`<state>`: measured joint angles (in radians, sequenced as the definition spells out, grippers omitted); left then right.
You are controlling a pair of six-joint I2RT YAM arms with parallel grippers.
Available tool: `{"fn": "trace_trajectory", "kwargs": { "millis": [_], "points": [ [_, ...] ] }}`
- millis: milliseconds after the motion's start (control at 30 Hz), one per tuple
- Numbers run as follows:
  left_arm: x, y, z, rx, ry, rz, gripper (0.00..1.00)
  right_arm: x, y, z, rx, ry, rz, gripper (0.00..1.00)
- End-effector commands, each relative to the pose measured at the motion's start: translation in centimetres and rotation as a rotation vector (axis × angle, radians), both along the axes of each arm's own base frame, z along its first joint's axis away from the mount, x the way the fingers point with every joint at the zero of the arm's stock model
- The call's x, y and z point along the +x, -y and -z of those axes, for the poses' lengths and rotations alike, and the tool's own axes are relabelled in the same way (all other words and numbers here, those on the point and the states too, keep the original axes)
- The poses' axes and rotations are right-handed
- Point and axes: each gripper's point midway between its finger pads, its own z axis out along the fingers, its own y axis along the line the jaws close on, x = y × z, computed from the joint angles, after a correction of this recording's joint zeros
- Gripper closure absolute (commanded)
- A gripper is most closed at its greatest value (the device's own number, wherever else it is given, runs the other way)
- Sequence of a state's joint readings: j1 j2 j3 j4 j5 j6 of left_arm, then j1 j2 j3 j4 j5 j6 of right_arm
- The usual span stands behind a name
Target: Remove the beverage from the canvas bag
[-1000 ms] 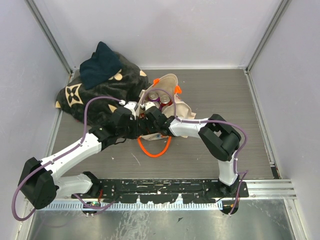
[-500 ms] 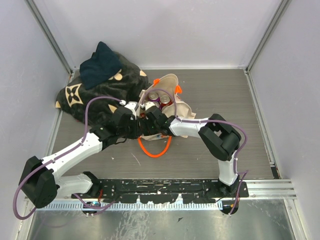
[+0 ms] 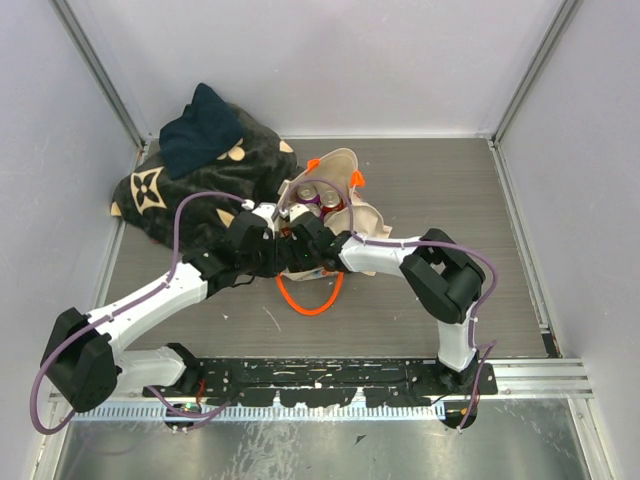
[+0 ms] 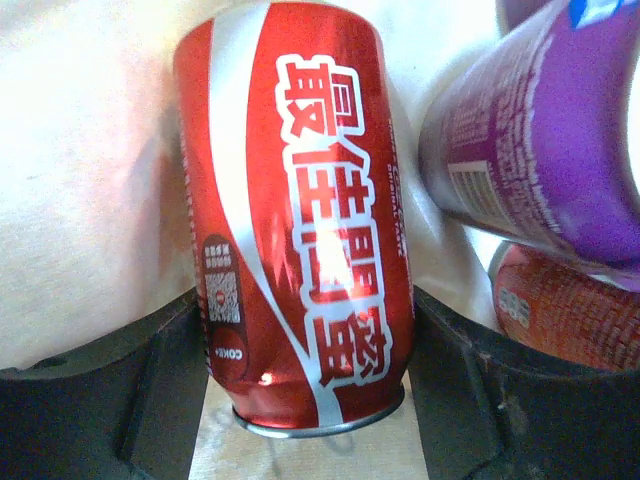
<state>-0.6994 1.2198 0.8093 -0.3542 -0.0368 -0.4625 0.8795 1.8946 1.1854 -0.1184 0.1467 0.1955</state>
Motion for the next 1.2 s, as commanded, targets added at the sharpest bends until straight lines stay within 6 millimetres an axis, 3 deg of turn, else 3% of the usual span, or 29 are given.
{"fn": "trace_trajectory", "kwargs": {
  "millis": [0, 233, 300, 567, 667, 767, 900, 1167],
  "points": [
    [-0.2, -0.1, 0.6, 0.045, -0.018, 0.029, 0.77, 1.5, -0.6, -9.8, 0.029, 0.200, -0.001, 0.99],
    [0.0, 0.3, 0.5, 0.034, -0.017, 0.040, 0.77, 1.9, -0.5, -14.1, 0.062, 0.247, 0.021, 0.99],
    [0.1, 0.5, 1.4, 0.052, -0.036, 0.046, 0.77, 1.8, -0.5, -14.5, 0.069, 0.250, 0.017, 0.99],
    [0.2, 0.6, 1.5, 0.058, -0.036, 0.054, 0.77, 1.8, -0.7, -15.1, 0.081, 0.259, 0.014, 0.99],
    [0.3, 0.7, 1.5, 0.058, -0.036, 0.058, 0.77, 1.6, -1.0, -16.3, 0.094, 0.281, 0.009, 0.99],
    [0.3, 0.7, 1.4, 0.059, -0.034, 0.060, 0.77, 1.1, -1.4, -18.9, 0.100, 0.323, 0.002, 0.99],
    [0.4, 0.8, 1.2, 0.057, -0.029, 0.060, 0.77, 0.0, -1.4, -23.8, 0.115, 0.412, -0.005, 0.99],
    [0.5, 1.2, 1.0, 0.047, -0.031, 0.069, 0.77, -1.7, 0.7, -30.5, 0.200, 0.495, 0.026, 0.99]
  ]
}}
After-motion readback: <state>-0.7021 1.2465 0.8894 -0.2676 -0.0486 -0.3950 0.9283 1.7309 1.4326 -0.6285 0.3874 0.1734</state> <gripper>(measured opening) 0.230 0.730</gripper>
